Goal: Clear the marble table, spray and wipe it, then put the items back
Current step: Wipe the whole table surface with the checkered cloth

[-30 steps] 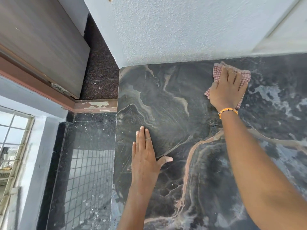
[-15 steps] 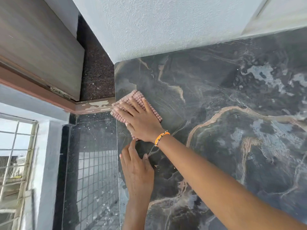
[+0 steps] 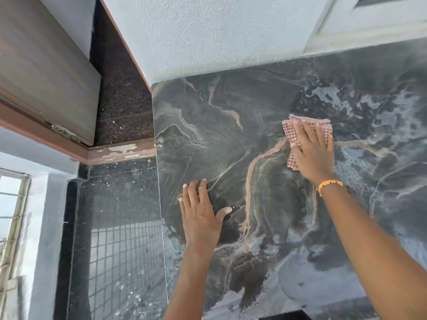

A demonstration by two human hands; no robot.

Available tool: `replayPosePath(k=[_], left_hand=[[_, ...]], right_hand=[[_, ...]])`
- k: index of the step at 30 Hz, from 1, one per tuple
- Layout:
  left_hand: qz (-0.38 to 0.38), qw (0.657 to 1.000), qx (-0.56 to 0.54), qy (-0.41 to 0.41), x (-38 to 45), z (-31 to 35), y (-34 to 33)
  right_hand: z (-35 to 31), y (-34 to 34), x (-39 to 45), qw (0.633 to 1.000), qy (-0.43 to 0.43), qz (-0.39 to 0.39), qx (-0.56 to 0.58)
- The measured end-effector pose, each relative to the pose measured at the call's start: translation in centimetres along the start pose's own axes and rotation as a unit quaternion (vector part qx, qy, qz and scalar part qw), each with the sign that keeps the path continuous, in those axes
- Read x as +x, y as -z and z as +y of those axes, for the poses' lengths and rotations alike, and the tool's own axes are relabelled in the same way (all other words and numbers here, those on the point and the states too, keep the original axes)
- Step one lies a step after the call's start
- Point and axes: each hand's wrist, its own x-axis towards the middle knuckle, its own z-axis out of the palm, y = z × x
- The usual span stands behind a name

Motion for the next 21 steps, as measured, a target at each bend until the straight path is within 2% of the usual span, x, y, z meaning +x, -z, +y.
replayPosePath(k=[2,5,9,12,15,17,21], left_hand=[[0.006,1.000,0.004,0.001,-0.1,0.0,-0.1],[0.017,1.000,0.008,0.004,-0.1,0.0,-0.1],[0.017,1.000,0.007,0.013,-0.1,0.4,-0.1],[0.043,0.998,-0.005,0.037,-0.6,1.6,-0.3],[0.067,0.997,-0.029,0.038,-1.1,4.0,-1.0],[0.059,0.997,-0.050,0.010,-1.1,6.5,-2.0],[0.001,0.997,-0.059,-0.055,0.0,12.6,-4.7]], right_hand=[[-1.0,-0.8,-2.2,1.000,-0.017,0.014,-0.008],[-4.8,-2.1,-4.3,1.000,0.017,0.011,-0.014],[-11.5,-3.4,-4.4,0.993,0.113,-0.023,0.003],[-14.3,-3.7,-4.9,0.975,0.216,-0.054,0.008],[-11.7,-3.2,-5.1,0.939,0.336,-0.072,-0.024],[-7.8,-2.3,-4.4,0.927,0.367,-0.068,-0.033],[1.6,0.2,-2.0,0.957,0.283,-0.052,-0.037]])
